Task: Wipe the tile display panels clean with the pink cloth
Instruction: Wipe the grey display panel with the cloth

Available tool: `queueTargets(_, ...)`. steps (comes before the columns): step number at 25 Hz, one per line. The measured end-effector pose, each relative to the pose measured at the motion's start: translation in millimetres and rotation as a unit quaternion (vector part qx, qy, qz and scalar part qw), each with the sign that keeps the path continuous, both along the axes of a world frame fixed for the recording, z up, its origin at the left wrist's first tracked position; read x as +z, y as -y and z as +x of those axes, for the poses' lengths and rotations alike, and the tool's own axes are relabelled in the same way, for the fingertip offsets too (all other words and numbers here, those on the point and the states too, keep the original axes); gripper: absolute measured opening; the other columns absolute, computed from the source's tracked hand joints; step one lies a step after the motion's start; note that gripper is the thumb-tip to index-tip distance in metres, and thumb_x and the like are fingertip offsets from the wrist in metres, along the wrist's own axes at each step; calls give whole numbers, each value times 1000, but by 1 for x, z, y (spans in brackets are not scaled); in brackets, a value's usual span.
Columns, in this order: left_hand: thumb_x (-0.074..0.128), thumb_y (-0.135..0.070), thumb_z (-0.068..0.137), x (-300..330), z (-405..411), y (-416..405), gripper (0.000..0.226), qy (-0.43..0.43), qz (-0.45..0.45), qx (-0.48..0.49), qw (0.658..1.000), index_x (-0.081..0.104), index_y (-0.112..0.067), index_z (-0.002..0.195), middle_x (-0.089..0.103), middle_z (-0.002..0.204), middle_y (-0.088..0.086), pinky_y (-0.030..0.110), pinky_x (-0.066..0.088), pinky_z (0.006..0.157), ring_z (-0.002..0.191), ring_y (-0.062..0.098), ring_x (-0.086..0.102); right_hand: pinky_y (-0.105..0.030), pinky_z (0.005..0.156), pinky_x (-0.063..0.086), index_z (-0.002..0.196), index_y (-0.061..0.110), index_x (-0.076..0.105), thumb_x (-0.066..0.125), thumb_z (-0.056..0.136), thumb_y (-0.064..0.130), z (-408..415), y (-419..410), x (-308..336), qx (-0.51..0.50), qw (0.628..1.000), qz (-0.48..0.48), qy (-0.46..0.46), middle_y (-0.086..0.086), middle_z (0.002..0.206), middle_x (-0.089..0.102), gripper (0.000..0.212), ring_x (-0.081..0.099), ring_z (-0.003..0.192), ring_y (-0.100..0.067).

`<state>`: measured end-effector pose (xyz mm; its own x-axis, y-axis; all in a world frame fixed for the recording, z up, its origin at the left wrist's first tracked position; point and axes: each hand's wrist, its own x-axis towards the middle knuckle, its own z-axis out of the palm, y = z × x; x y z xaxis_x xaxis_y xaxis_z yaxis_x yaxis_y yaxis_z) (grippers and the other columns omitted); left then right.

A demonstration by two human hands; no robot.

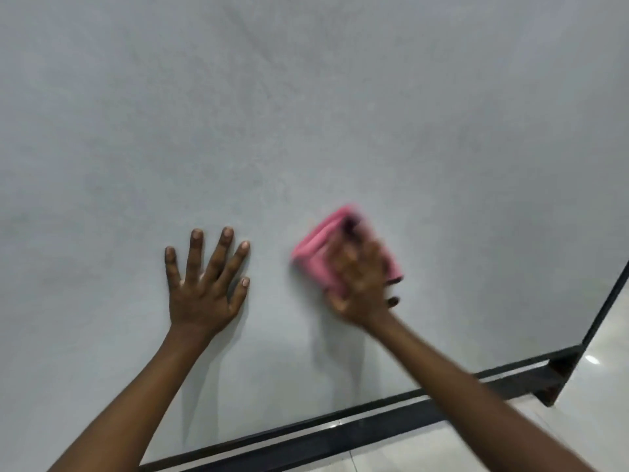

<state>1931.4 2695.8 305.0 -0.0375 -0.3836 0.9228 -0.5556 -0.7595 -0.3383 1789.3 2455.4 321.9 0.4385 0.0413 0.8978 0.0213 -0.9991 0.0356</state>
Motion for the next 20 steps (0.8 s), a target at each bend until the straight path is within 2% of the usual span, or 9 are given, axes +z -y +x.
queueTargets(2, 35, -42, 100, 3, -1, -1, 61, -5, 9, -1, 1000, 20, -23, 155, 8, 163, 2, 59, 2, 116, 149, 34, 4, -21, 117, 12, 131, 44, 56, 46, 96, 29, 10, -52, -75, 104, 950, -215, -199, 6, 143, 51, 39, 22, 138, 10)
queueTargets(4, 34, -42, 100, 7, -1, -2, 60, -13, 8, -7, 1000, 17, -24, 156, 4, 164, 0, 58, -1, 116, 150, 32, 1, -27, 121, -5, 137, 33, 54, 45, 93, 25, 2, -57, -116, 158, 895, -285, -306, 6, 149, 46, 45, 8, 147, 0)
queueTargets(6, 32, -39, 101, -2, -10, 1, 60, -51, -9, -52, 997, 13, -25, 156, 0, 164, -3, 55, -6, 117, 150, 29, -3, -41, 122, 7, 139, 26, 53, 56, 82, 21, -8, -14, -102, 117, 938, -257, -201, 3, 146, 50, 57, 23, 146, -21)
queueTargets(9, 28, -37, 101, -66, -33, 11, 59, -85, 34, -96, 991, 10, -25, 156, -1, 164, -2, 51, -5, 118, 150, 27, -3, -54, 113, 28, 145, 23, 40, 59, 77, 23, -44, 82, -43, 17, 999, -33, -10, -14, 146, 46, 71, 31, 143, -31)
queueTargets(12, 25, -38, 102, -119, -24, 11, 59, -61, 71, -43, 995, 9, -24, 156, 2, 164, 0, 48, -3, 119, 150, 30, -2, -50, 119, 18, 151, 18, 27, 52, 77, 19, -71, 142, -12, -44, 987, 118, 97, -15, 155, 26, 79, 20, 146, -36)
queueTargets(15, 22, -39, 103, -128, -6, 12, 56, -8, 57, -11, 998, 16, -21, 156, 9, 163, 3, 52, 1, 119, 149, 36, 4, -45, 120, 6, 154, 23, 17, 50, 79, 27, -38, 92, -66, -96, 981, 133, 100, 3, 163, 9, 82, 17, 144, -39)
queueTargets(16, 22, -39, 103, -129, -3, 13, 56, 5, 53, -4, 999, 17, -21, 155, 9, 163, 4, 53, 2, 119, 149, 37, 5, -45, 118, 8, 153, 23, 18, 48, 78, 28, -25, 62, -99, -88, 991, 89, 51, 0, 162, 11, 81, 23, 142, -39)
queueTargets(18, 22, -39, 103, -131, -3, 12, 56, 7, 59, -18, 998, 17, -21, 156, 9, 163, 4, 53, 2, 119, 149, 37, 5, -48, 107, 23, 144, 22, 35, 49, 75, 23, -2, 2, -176, -19, 988, -123, -91, -9, 147, 30, 70, 40, 130, -40)
queueTargets(20, 23, -39, 103, -128, -7, 8, 56, -7, 61, -27, 998, 14, -22, 156, 6, 164, 2, 52, -1, 119, 149, 36, 2, -50, 112, 21, 144, 31, 37, 58, 74, 21, -1, -41, -232, 35, 906, -349, -237, 5, 149, 38, 74, 33, 140, -28)
